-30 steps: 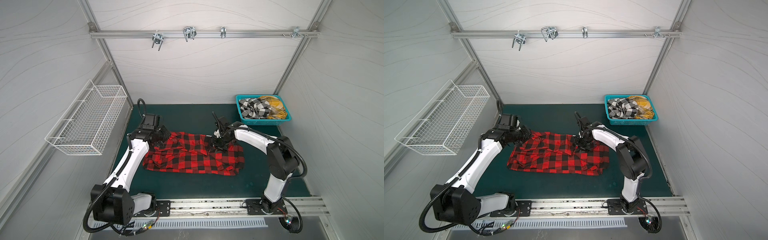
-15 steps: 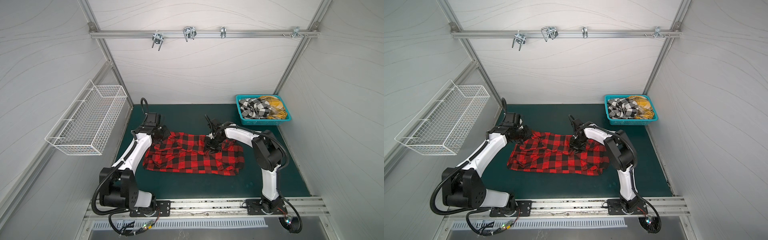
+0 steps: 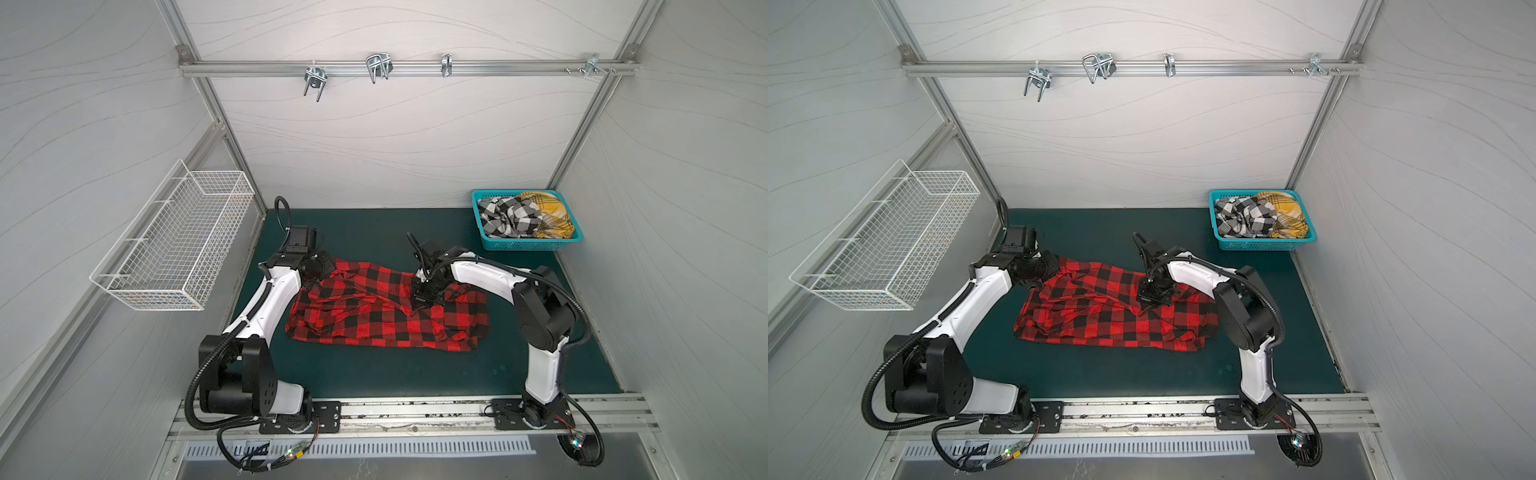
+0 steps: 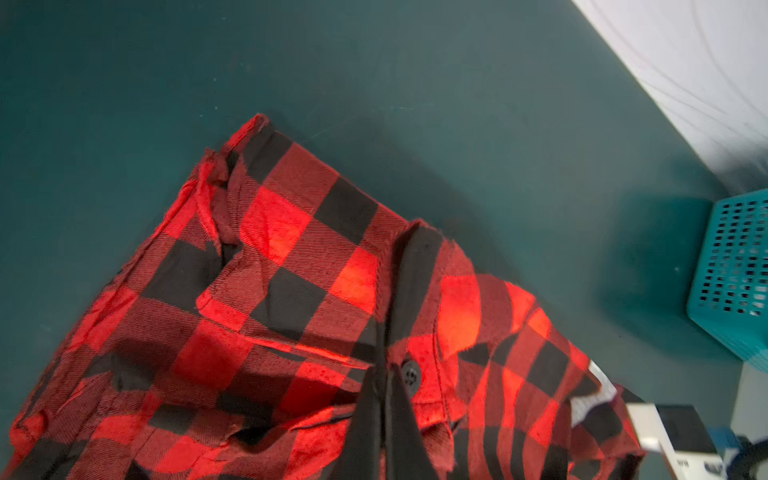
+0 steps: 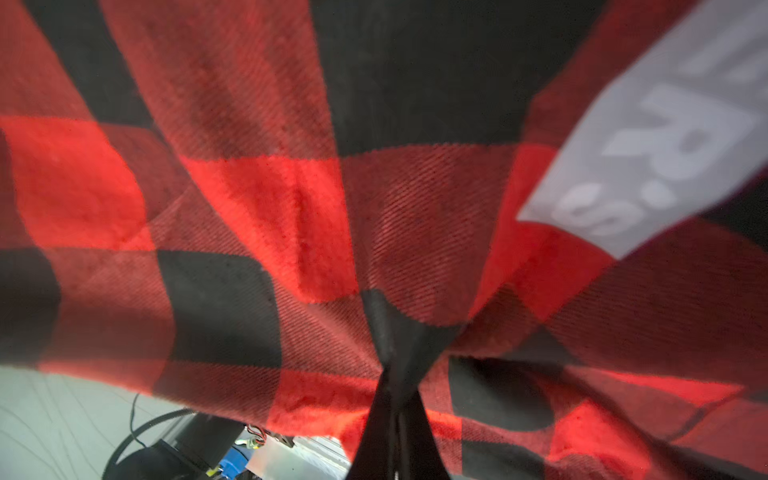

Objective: Fold and stack the long sleeve shirts

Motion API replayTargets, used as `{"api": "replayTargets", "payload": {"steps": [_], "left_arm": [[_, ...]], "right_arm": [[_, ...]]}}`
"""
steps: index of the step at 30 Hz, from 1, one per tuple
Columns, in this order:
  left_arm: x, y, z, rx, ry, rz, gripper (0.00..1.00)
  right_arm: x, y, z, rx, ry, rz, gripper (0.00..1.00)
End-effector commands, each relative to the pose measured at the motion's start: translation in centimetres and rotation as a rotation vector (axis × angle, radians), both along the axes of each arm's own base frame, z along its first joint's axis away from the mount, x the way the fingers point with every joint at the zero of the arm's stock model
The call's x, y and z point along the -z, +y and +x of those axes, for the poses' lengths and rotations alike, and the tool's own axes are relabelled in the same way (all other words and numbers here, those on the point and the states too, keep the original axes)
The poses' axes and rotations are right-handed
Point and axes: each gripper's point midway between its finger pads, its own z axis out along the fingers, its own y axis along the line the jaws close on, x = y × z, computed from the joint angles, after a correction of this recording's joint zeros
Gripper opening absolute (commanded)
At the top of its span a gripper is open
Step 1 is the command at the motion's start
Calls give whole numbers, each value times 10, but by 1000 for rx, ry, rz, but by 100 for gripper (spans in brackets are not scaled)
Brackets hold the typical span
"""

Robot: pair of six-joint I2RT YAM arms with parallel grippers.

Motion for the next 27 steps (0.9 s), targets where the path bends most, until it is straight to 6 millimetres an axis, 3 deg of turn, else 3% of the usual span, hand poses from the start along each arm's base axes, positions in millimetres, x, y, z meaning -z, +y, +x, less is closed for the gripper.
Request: {"api": "replayTargets", "payload": {"steps": [1,11,20,21,22,23,24,27], "left_arm": [[24,16,0,-56,50,28,0],[64,26,-4,-59,167,55,0],[59,30,5,-55,161,83,0],[61,32,3,-56,170,95,0],[66,37,-4,-70,209,123,9],[72,43,-9,-88,248,151,26],[79,46,-14,-96,283,162,34],[89,54,-28,-132,360,164,41]], "right_arm": [[21,-7,-20,-3,64,-58,0],[41,-6,-27,-43,82,-116,0],[34,-10,-27,-48,67,-123,1],[33,-10,-27,-55,67,-121,7],[31,-10,-27,-70,61,-120,19],[27,-13,-25,-75,49,-134,34],[22,-15,-26,-85,35,-141,42],[-7,-33,-30,-104,-39,-159,63]]}}
